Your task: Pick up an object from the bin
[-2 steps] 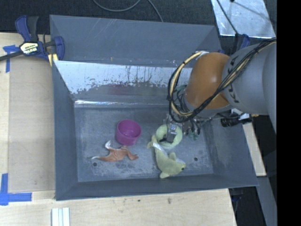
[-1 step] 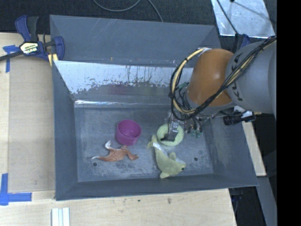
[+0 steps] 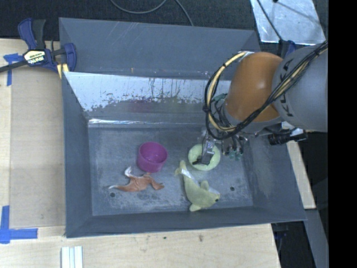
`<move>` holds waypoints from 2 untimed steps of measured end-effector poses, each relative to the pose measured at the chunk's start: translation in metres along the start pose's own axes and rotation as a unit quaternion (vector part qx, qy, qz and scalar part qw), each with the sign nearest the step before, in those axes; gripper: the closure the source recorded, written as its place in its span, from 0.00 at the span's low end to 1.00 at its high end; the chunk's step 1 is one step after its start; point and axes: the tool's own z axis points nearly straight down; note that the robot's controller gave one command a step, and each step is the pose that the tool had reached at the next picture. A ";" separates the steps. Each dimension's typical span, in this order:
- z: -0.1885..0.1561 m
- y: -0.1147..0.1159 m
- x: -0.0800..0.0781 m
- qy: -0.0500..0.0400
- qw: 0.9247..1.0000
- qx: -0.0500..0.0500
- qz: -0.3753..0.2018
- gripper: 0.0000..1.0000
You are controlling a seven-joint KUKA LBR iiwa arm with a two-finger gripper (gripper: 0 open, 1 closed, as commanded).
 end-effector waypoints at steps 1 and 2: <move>-0.018 0.000 -0.001 -0.002 1.000 0.000 0.000 1.00; -0.032 0.000 -0.001 -0.002 1.000 0.000 0.000 1.00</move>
Offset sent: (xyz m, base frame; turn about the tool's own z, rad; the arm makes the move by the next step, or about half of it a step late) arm 0.0000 -0.0001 0.0633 0.0000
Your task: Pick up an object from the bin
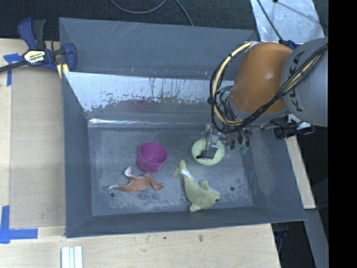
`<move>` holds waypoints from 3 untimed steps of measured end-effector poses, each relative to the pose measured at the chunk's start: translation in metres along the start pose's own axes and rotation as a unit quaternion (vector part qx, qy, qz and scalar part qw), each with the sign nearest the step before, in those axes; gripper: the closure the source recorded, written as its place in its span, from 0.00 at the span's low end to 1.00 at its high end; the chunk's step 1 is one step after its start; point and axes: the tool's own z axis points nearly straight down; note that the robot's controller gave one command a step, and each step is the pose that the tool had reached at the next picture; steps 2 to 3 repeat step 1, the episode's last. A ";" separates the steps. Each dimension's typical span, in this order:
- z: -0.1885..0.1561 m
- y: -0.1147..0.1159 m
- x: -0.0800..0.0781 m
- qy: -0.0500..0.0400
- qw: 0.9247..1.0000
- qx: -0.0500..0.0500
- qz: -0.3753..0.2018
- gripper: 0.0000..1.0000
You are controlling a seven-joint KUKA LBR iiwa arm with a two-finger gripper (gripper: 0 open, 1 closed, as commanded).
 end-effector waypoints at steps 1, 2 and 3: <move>-0.013 0.000 0.000 0.000 1.000 0.000 0.000 1.00; -0.013 0.000 0.000 0.000 1.000 0.000 0.000 1.00; -0.013 0.000 0.000 0.000 1.000 0.000 0.000 1.00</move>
Offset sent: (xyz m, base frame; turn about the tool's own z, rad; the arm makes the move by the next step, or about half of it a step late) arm -0.0001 0.0001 0.0419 0.0000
